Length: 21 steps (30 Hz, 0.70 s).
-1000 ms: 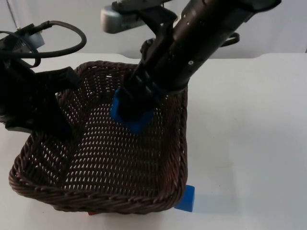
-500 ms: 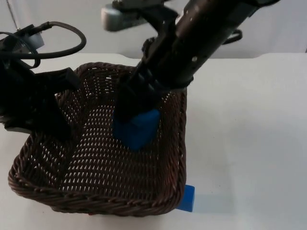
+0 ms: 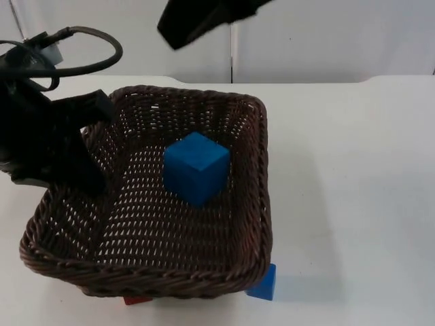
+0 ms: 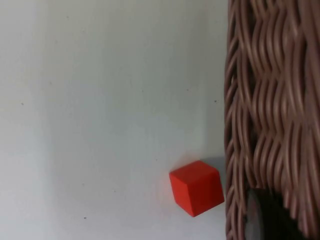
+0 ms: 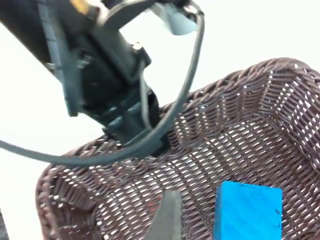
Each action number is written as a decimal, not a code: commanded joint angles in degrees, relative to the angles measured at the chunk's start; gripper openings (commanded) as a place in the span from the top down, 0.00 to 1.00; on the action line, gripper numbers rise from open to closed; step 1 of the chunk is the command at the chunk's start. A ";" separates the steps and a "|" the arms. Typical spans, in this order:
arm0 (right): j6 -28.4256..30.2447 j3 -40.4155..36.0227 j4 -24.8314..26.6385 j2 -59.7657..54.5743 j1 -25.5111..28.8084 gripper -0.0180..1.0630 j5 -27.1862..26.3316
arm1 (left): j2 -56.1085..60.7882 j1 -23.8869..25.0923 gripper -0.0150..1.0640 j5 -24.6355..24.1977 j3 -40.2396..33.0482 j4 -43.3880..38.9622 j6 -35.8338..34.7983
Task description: Pick up the basket with the left hand and place the largest block into the basket with the right hand.
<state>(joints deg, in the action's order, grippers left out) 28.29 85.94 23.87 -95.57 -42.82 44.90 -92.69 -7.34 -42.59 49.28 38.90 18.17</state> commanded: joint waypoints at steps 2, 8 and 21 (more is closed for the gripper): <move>0.16 0.23 -0.96 3.36 -0.29 0.30 3.52 | 0.80 0.04 0.99 -0.40 0.05 3.31 -0.14; 0.29 0.12 -1.28 7.84 -0.29 0.30 9.19 | 0.80 0.04 0.99 -0.17 0.05 4.63 -0.14; 0.29 -5.14 -3.04 15.38 -0.29 0.30 7.45 | 0.80 0.04 0.99 -0.07 0.05 7.50 -0.14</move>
<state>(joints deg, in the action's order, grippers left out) 28.18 81.48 21.38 -81.01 -42.82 53.05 -92.69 -7.34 -42.59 49.28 43.46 18.17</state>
